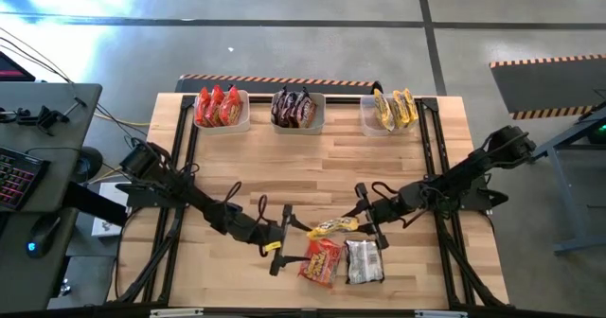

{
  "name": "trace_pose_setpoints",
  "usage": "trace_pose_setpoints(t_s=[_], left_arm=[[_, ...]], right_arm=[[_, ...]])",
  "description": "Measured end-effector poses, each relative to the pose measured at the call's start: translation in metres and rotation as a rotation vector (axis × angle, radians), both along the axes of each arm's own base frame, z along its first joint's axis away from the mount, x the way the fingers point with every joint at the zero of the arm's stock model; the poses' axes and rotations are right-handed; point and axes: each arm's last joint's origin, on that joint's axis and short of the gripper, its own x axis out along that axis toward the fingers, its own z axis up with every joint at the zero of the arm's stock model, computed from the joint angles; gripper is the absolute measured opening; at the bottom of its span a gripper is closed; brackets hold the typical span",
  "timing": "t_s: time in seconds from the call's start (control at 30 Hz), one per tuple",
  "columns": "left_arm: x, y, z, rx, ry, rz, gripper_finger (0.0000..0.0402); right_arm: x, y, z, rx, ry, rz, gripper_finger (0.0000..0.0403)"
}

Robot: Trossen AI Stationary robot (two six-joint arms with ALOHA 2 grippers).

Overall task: Sort Maruchan noodles
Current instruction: Put the yellow noodle pack into the transparent bin

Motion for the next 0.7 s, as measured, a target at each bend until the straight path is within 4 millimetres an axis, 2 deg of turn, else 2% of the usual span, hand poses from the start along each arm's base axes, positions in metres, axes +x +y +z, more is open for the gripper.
trace_pose_setpoints(t_s=[0.23, 0.4, 0.7], left_arm=[[-0.0025, -0.0027, -0.0018, 0.08, 0.008, 0.078, 0.0319], [-0.0021, -0.0021, -0.0006, 0.061, -0.001, 0.078, 0.0318], [-0.0033, -0.0002, -0.0089, 0.105, 0.08, 0.17, 0.0318]], right_arm=[[0.0002, -0.0003, -0.0001, -0.005, -0.001, -0.005, 0.0103], [0.0002, -0.0006, 0.0005, -0.004, -0.006, -0.02, 0.0103], [0.0002, -0.0015, -0.0009, -0.007, 0.004, -0.043, 0.0103]])
